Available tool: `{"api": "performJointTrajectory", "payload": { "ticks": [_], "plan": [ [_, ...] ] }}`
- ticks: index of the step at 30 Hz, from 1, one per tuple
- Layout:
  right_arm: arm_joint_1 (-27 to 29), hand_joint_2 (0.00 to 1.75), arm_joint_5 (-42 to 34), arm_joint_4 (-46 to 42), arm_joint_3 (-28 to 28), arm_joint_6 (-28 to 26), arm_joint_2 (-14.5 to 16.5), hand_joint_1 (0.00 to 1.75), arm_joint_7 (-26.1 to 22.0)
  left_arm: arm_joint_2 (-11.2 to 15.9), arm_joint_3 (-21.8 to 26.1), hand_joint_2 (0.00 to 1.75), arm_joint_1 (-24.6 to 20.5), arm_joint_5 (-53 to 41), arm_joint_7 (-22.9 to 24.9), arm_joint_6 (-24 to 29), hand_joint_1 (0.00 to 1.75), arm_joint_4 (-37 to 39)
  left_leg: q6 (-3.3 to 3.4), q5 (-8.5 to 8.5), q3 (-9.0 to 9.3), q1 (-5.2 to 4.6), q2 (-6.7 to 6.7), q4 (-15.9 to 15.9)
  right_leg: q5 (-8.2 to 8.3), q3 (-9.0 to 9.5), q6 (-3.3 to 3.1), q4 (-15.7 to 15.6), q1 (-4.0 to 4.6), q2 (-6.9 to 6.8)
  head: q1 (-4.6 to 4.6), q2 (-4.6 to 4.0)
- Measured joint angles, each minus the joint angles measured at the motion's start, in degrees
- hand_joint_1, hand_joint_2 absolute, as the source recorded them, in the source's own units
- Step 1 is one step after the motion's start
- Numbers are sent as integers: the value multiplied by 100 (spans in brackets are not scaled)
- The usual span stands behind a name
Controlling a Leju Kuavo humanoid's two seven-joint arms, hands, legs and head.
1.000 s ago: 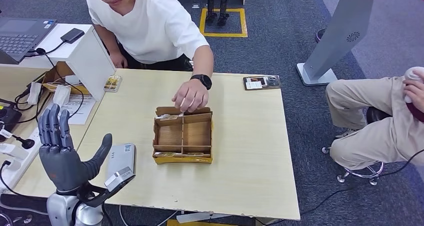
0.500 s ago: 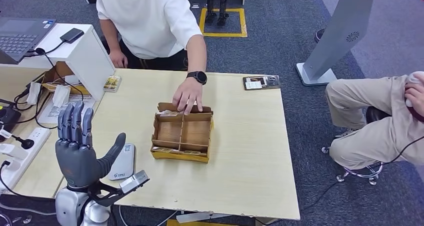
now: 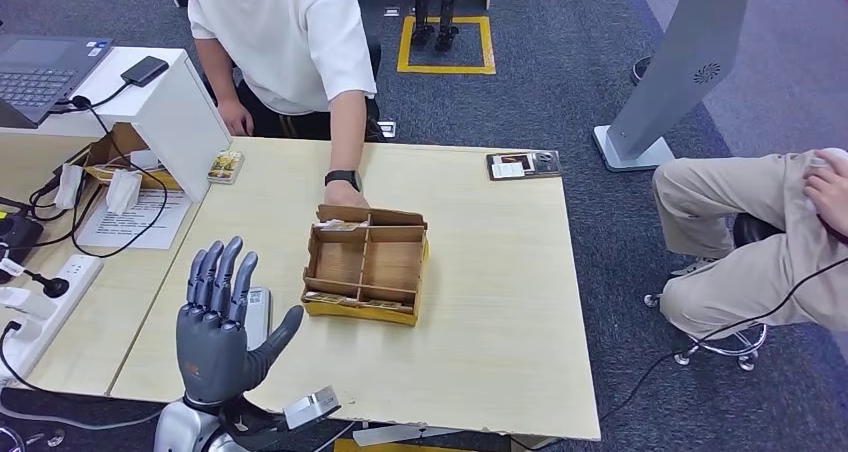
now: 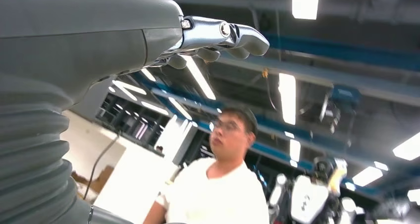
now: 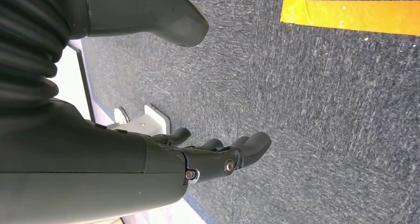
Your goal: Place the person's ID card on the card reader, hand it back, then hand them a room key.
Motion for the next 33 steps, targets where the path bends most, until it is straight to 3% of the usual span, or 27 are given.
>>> {"api": "performJointTrajectory", "payload": {
  "ticks": [9,16,21,23,26,33],
  "plan": [
    [-12,175,-56,8,133,18,-2,0,-76,141,-402,175,117,-444,-7,0,0,603,0,1,1,0,1,0,0,2,0,0,0,1,0,1],
    [-14,175,-79,19,184,18,-2,0,-85,210,-465,175,133,-493,-7,0,0,805,0,0,1,0,1,0,0,2,0,0,0,1,0,1],
    [-17,175,-81,17,251,18,-6,0,-85,216,-479,175,132,-1084,118,0,0,931,0,1,1,0,1,0,0,2,0,0,0,1,1,1],
    [-19,175,-81,17,273,18,-9,0,-84,250,-539,175,121,-1436,517,0,0,974,0,1,2,0,1,0,0,2,0,0,0,1,1,1],
    [-27,175,-81,17,309,23,-13,0,-83,486,-885,175,30,-1850,1666,0,0,1060,0,1,3,0,0,0,1,1,0,0,0,0,1,1],
    [-49,175,-64,17,389,24,-19,0,-55,1523,-2635,175,-735,-1933,4668,0,0,1632,-4,6,3,2,-1,0,1,2,-2,1,2,-1,1,1]
  ]
}}
